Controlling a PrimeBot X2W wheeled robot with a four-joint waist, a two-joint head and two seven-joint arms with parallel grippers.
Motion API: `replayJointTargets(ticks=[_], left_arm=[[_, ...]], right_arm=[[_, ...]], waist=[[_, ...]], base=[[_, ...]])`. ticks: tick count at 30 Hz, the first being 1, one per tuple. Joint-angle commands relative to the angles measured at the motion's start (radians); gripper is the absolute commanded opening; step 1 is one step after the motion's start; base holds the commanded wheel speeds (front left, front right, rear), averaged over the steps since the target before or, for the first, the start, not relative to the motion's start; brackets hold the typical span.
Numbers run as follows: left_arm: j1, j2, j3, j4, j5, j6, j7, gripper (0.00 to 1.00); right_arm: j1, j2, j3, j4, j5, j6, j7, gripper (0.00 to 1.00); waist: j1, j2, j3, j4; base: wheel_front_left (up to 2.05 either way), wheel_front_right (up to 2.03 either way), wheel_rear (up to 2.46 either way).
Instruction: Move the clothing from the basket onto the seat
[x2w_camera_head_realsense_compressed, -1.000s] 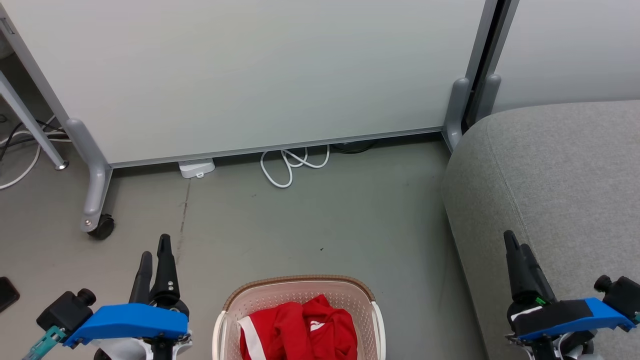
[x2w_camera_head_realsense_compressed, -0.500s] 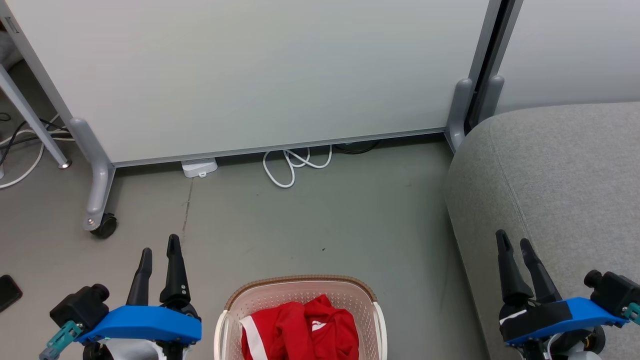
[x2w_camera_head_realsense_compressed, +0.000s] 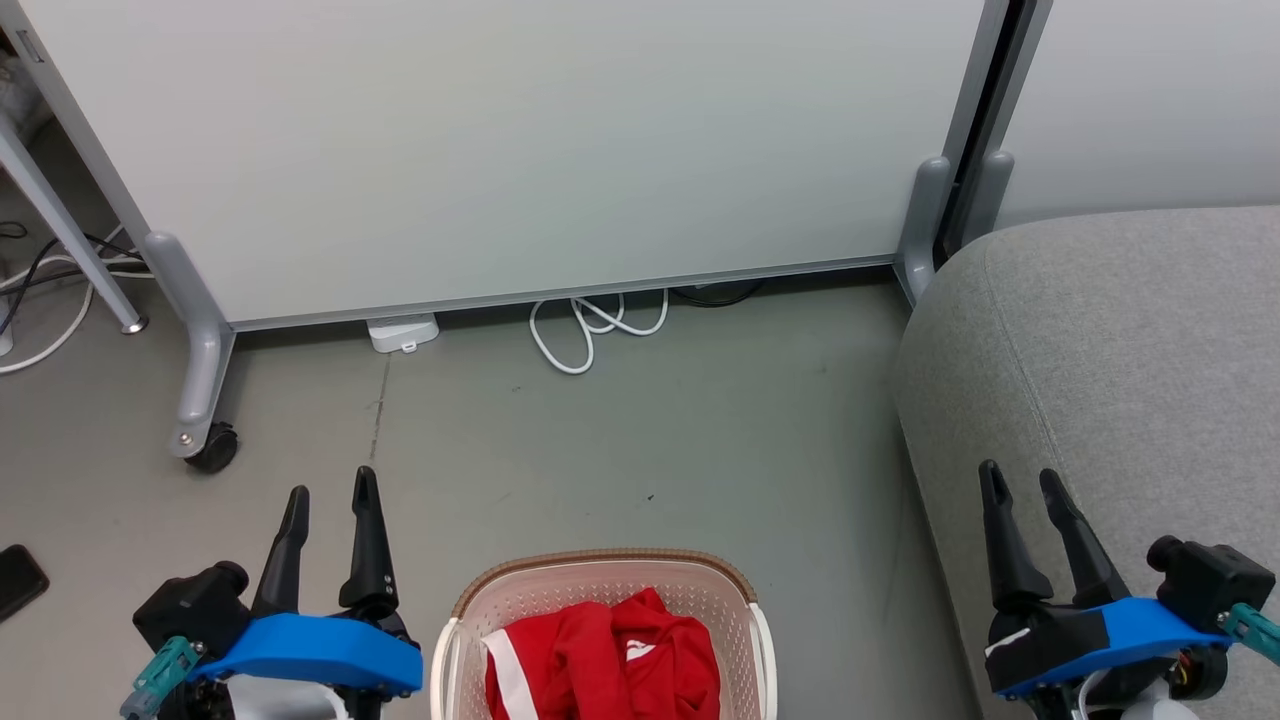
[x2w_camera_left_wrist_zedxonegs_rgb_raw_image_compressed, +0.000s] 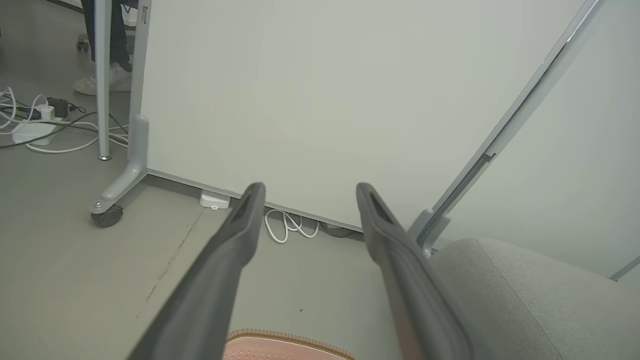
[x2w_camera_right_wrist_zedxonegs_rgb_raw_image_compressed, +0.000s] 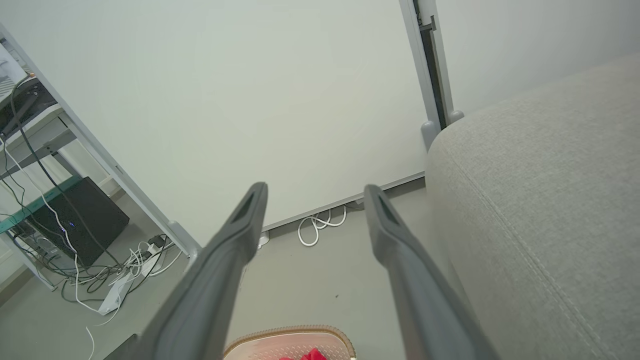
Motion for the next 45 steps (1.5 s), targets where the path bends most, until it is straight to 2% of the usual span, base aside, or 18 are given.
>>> replayJointTargets(ticks=[1,9,23,45], left_arm=[[-0.007,0.009,-0.008,-0.012,0.035,0.007,-0.011,1.0],[-0.005,0.015,-0.023,-0.002,0.113,0.015,-0.032,1.0],[-0.007,0.009,-0.039,0.03,0.206,0.001,-0.064,1.0],[-0.008,-0.01,-0.033,0.049,0.343,-0.016,-0.106,1.0]], right_arm=[[-0.014,-0.007,0.001,-0.012,-0.04,0.002,-0.011,1.0],[-0.015,-0.008,0.007,-0.008,-0.128,0.002,-0.031,1.0],[-0.012,-0.009,0.001,-0.003,-0.265,0.002,-0.063,1.0],[-0.01,-0.009,0.0,-0.006,-0.404,0.003,-0.105,1.0]], waist=[[0.0,0.0,0.001,0.0],[0.0,0.0,0.003,0.002],[0.0,0.0,0.005,0.006],[0.0,0.0,0.01,0.013]], base=[[0.0,0.0,0.0],[0.0,0.0,0.0],[0.0,0.0,0.0],[0.0,0.0,0.0]])
